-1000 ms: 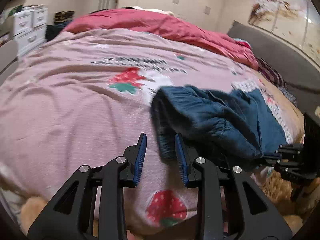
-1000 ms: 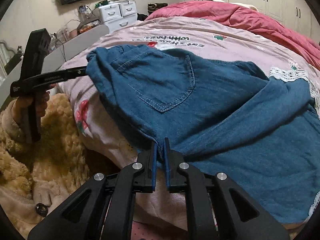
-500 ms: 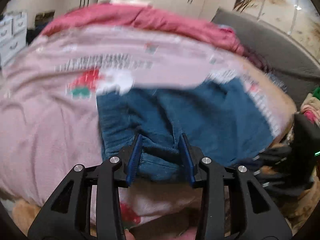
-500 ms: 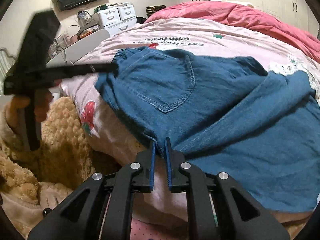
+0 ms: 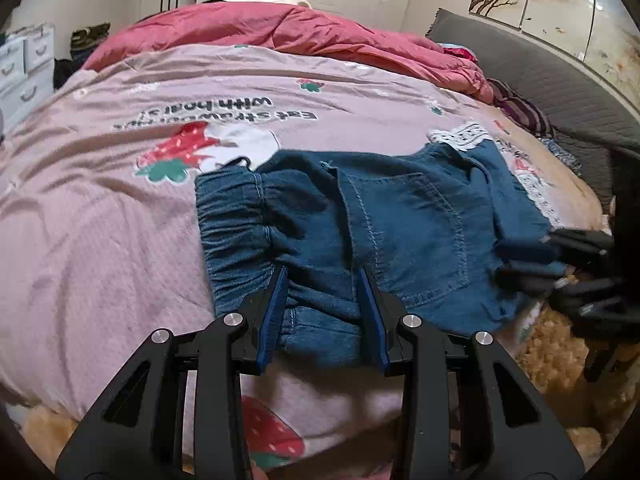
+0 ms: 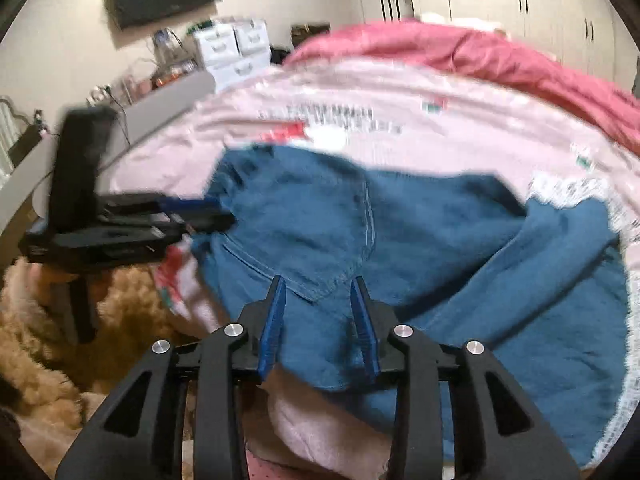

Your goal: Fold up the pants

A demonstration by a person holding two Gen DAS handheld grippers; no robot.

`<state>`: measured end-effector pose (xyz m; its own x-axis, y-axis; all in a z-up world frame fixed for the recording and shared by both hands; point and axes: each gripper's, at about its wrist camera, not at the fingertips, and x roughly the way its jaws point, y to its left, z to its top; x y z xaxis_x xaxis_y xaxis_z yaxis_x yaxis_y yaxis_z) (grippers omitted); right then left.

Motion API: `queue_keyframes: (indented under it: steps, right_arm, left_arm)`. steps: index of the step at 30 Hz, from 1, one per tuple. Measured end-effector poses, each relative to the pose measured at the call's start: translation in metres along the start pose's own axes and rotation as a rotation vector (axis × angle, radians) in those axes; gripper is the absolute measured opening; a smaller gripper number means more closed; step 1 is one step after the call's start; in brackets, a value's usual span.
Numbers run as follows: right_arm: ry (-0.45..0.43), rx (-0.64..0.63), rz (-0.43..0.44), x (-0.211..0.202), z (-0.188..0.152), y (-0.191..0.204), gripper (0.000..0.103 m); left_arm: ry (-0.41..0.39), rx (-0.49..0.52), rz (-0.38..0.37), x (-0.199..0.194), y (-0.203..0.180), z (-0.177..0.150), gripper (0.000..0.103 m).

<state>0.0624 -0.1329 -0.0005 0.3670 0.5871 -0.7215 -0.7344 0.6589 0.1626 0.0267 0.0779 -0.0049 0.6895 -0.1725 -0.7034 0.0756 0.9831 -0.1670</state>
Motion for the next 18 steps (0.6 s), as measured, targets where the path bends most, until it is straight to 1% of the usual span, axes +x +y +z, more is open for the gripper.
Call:
queue_keyframes:
  steps: [2, 3, 7, 9, 11, 12, 15, 16, 18]
  right_arm:
    - [0.069, 0.009, -0.044, 0.021, -0.004, -0.001, 0.036]
    - [0.083, 0.011, -0.062, 0.031, -0.007, -0.001, 0.037]
    - [0.045, 0.031, -0.073, 0.035, -0.012, 0.001, 0.041]
    - [0.030, 0.062, -0.045, 0.032, -0.013, -0.004, 0.041]
    - [0.010, 0.086, -0.021, 0.023, -0.014, -0.007, 0.042]
    - [-0.004, 0.086, -0.022, 0.017, -0.014, -0.006, 0.046]
    - [-0.061, 0.092, -0.054, -0.007, -0.015, -0.008, 0.051]
    - [-0.079, 0.108, -0.064, -0.016, -0.017, -0.012, 0.051]
    - [-0.097, 0.135, -0.072, -0.027, -0.020, -0.018, 0.052]
  left_arm:
    - [-0.003, -0.007, -0.002, 0.003, 0.004, 0.002, 0.030]
    - [-0.003, -0.012, -0.007, 0.005, 0.007, 0.002, 0.029]
    - [-0.025, -0.015, -0.005, 0.012, 0.007, 0.002, 0.029]
    - [-0.033, -0.003, 0.004, 0.013, 0.005, 0.003, 0.029]
    - [-0.038, 0.001, -0.002, 0.009, 0.003, 0.003, 0.030]
    - [-0.041, -0.003, -0.007, 0.006, 0.003, 0.002, 0.030]
    - [-0.042, -0.025, -0.021, -0.001, 0.005, 0.001, 0.030]
    - [-0.043, -0.028, -0.021, -0.004, 0.005, 0.001, 0.030]
    - [-0.047, -0.021, -0.018, -0.012, 0.000, 0.001, 0.036]
